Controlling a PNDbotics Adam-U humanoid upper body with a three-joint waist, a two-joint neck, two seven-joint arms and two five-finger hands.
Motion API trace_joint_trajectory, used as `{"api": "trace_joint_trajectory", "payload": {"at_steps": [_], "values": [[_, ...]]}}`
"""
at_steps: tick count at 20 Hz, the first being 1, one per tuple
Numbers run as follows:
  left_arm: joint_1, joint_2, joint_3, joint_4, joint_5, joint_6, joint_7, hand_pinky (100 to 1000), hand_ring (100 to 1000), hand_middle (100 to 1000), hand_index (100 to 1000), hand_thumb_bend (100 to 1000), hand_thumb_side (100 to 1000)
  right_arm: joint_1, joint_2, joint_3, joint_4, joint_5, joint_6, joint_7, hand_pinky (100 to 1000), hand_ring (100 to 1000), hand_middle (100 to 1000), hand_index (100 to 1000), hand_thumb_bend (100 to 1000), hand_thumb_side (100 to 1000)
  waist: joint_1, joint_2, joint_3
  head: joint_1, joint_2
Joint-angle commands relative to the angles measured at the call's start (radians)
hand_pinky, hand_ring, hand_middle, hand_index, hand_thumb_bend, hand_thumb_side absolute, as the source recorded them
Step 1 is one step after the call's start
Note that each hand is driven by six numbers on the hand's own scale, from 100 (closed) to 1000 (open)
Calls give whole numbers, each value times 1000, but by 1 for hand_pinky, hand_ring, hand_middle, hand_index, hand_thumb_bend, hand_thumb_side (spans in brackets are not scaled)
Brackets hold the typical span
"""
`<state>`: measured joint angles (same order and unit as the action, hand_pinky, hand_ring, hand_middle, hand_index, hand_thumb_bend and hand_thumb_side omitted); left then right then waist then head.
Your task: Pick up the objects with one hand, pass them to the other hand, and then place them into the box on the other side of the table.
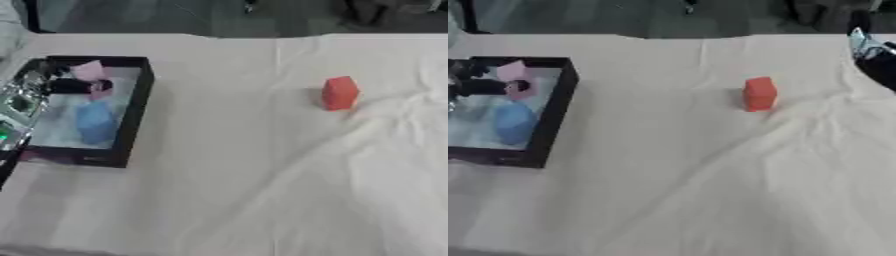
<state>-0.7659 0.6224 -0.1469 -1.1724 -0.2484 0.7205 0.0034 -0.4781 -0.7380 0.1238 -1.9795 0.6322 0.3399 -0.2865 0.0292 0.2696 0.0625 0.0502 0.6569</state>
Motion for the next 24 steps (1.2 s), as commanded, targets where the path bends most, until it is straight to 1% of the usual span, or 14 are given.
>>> {"api": "trace_joint_trajectory", "payload": {"at_steps": [1,3,4,5,7,8,9,11,13,14,17,19,20,24], "values": [[-13,29,24,-24,-6,-3,10,850,1000,846,843,652,364,-8,-39,-16,-21,-5,2,-8,775,772,715,866,352,206,-12,-5,1,-12,-14],[-10,25,42,-53,18,-7,38,813,1000,841,827,414,436,-7,-41,-18,-21,-7,2,-10,777,772,716,866,303,215,-12,-6,1,-21,-15],[-6,20,53,-80,46,-18,64,794,1000,851,827,236,571,-7,-44,-19,-21,-10,0,-11,778,773,717,866,346,203,-12,-6,2,-29,-14],[1,13,61,-118,81,-42,101,779,1000,876,852,161,714,-8,-48,-21,-21,-15,-2,-9,780,777,723,868,376,196,-12,-6,3,-38,-13],[23,-2,60,-199,160,-133,177,771,1000,879,861,135,871,-14,-59,-27,-21,-14,-11,9,791,791,740,873,427,197,-14,-6,4,-55,-14],[33,-13,55,-228,203,-175,203,768,1000,882,872,100,972,-20,-65,-30,-20,-13,-12,24,797,798,746,874,407,219,-15,-6,4,-62,-15],[42,-24,50,-255,239,-215,224,770,1000,886,881,115,998,-26,-70,-32,-19,-19,-9,44,801,801,748,876,379,233,-18,-6,4,-68,-16],[57,-47,41,-304,277,-288,255,772,1000,890,889,149,1000,-43,-86,-30,-8,-42,-19,96,814,816,766,884,307,256,-22,-6,4,-81,-20],[69,-74,37,-340,288,-347,265,771,1000,894,888,164,1000,-62,-103,-27,14,-67,-59,156,824,828,781,898,196,329,-25,-6,6,-91,-23],[73,-89,38,-355,292,-370,266,767,1000,895,886,156,1000,-71,-110,-25,29,-80,-77,182,829,833,787,903,100,380,-26,-6,7,-96,-24],[92,-139,48,-408,318,-443,277,732,1000,869,858,120,914,-109,-125,-14,98,-148,-118,275,848,853,800,922,100,463,-27,-5,13,-111,-31],[108,-163,43,-442,366,-488,300,715,1000,871,846,178,781,-138,-132,-4,159,-224,-135,350,846,850,792,919,100,505,-29,-3,17,-121,-38],[115,-170,37,-457,394,-506,302,716,1000,881,845,209,753,-154,-137,0,191,-263,-143,389,845,852,790,915,100,463,-30,-2,19,-126,-42],[134,-199,24,-510,457,-552,294,707,1000,908,837,242,743,-215,-147,16,296,-329,-175,510,839,849,775,879,100,455,-32,0,27,-142,-54]]}}
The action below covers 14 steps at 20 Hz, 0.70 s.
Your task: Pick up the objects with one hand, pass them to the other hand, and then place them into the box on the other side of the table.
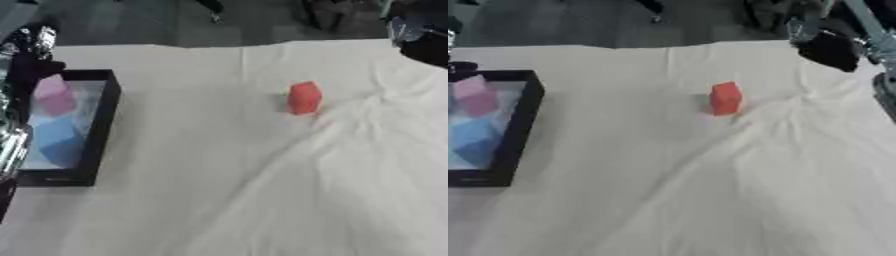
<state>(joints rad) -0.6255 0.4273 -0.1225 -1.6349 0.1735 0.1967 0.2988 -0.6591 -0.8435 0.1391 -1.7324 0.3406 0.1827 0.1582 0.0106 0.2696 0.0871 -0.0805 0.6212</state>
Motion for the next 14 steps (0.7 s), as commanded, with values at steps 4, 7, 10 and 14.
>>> {"api": "trace_joint_trajectory", "payload": {"at_steps": [4,7,10,14], "values": [[14,-44,-3,-87,63,-50,8,704,1000,938,820,269,736,-88,-36,17,132,-39,-62,182,845,857,787,870,102,452,-16,3,11,-25,-26],[34,-67,-5,-112,83,-54,20,701,1000,941,817,279,736,-130,-31,28,202,-14,-114,269,849,863,792,873,138,433,-18,9,18,-40,-28],[42,-72,-8,-130,90,-55,15,699,1000,941,818,282,733,-161,-25,31,264,21,-161,325,856,872,806,878,173,400,-19,14,25,-50,-31],[47,-82,-10,-151,97,-56,8,691,1000,931,816,277,736,-195,-14,43,327,71,-220,407,879,903,848,905,237,347,-20,22,36,-61,-34]]}}
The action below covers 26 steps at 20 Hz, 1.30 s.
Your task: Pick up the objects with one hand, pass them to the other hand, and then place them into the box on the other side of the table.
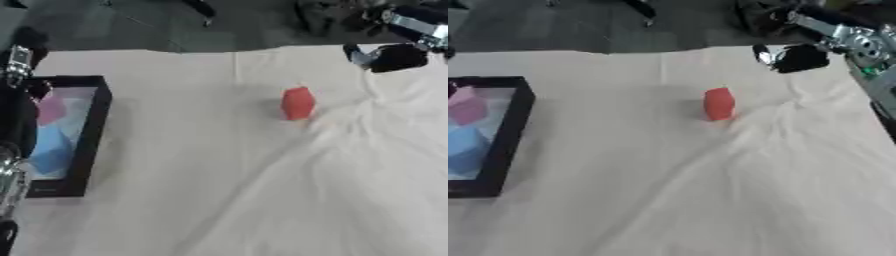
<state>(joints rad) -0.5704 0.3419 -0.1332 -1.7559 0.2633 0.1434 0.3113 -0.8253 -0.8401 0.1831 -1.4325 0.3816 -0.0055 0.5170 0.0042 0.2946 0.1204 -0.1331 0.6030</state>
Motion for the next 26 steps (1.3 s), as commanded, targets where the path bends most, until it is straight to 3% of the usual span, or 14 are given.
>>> {"api": "trace_joint_trajectory", "payload": {"at_steps": [1,4,5,6,12,20,26], "values": [[-7,2,0,-35,8,-2,-6,691,1000,930,816,276,738,-37,-14,2,39,43,-46,75,886,910,852,908,268,299,-14,-1,5,-11,-18],[-5,-2,-2,-45,10,2,-12,691,1000,929,815,274,740,-59,-4,12,62,82,-99,148,898,915,837,912,359,185,-16,5,12,-18,-22],[-5,-2,-3,-47,11,4,-13,691,1000,929,815,274,740,-64,-1,15,66,93,-114,166,898,915,837,912,359,185,-16,6,14,-20,-23],[-6,-3,-3,-48,11,5,-13,690,1000,928,815,273,741,-69,2,18,70,102,-128,183,905,919,832,914,423,164,-16,8,16,-22,-23],[-14,-5,-8,-51,6,22,-12,688,1000,919,811,262,744,-101,28,37,105,158,-181,271,908,918,842,912,457,131,-21,15,25,-40,-23],[-25,-8,-12,-62,4,29,-12,686,1000,913,808,258,744,-119,67,41,163,220,-205,259,907,919,857,917,477,150,-22,28,42,-61,-39],[-36,-9,-15,-68,0,34,-16,684,1000,905,802,250,746,-123,97,30,223,317,-211,163,908,914,853,924,508,143,-22,44,61,-69,-38]]}}
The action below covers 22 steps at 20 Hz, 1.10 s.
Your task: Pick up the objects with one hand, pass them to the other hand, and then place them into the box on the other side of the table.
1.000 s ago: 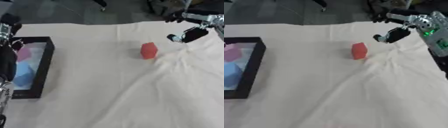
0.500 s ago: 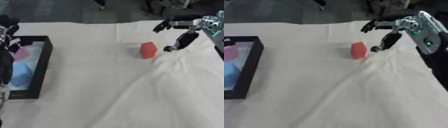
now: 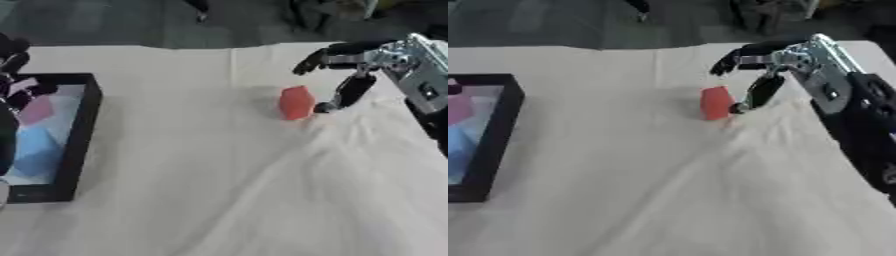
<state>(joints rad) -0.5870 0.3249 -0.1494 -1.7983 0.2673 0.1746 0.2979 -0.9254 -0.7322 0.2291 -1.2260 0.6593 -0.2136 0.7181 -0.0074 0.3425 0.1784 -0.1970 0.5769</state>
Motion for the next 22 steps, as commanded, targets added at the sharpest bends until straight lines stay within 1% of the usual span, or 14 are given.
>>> {"api": "trace_joint_trajectory", "payload": {"at_steps": [1,5,11,14,16,17,19,20,21,22], "values": [[-21,8,2,-27,-4,4,-2,684,1000,905,802,250,747,-23,-7,-19,29,56,-5,-53,908,915,853,924,508,144,-11,-1,6,-6,-12],[-25,8,4,-29,-4,7,1,683,1000,902,799,240,746,-24,8,-31,79,98,-14,-89,908,917,854,923,520,138,-11,8,14,-1,-5],[-27,5,4,-31,-3,11,6,683,1000,901,797,247,748,-25,19,-35,108,124,-23,-101,906,915,851,922,510,151,-9,14,20,53,29],[-28,4,4,-32,-4,12,7,683,1000,901,796,247,748,-26,22,-38,119,136,-22,-107,904,913,842,918,503,151,-9,15,22,57,31],[-28,4,5,-32,-4,12,8,683,1000,901,795,246,749,-26,24,-40,125,136,-20,-113,900,907,817,902,430,156,-9,15,23,57,29],[-28,4,5,-32,-4,13,9,683,1000,900,795,245,749,-27,25,-41,128,132,-18,-117,899,906,813,900,417,156,-9,15,23,57,28],[-28,3,4,-32,-5,14,10,683,1000,900,794,243,750,-28,25,-42,129,126,-11,-129,893,897,774,872,339,127,-9,15,23,56,24],[-27,3,4,-32,-5,14,10,683,1000,900,794,241,751,-29,25,-42,129,125,-6,-136,892,895,767,865,323,122,-10,15,23,55,22],[-27,3,4,-32,-6,15,10,683,1000,899,793,238,754,-29,26,-42,130,123,-2,-141,883,883,745,845,279,105,-10,15,23,54,19],[-27,3,4,-32,-7,15,11,683,1000,899,792,238,753,-29,25,-42,130,121,4,-150,877,874,736,836,265,100,-10,15,23,53,17]]}}
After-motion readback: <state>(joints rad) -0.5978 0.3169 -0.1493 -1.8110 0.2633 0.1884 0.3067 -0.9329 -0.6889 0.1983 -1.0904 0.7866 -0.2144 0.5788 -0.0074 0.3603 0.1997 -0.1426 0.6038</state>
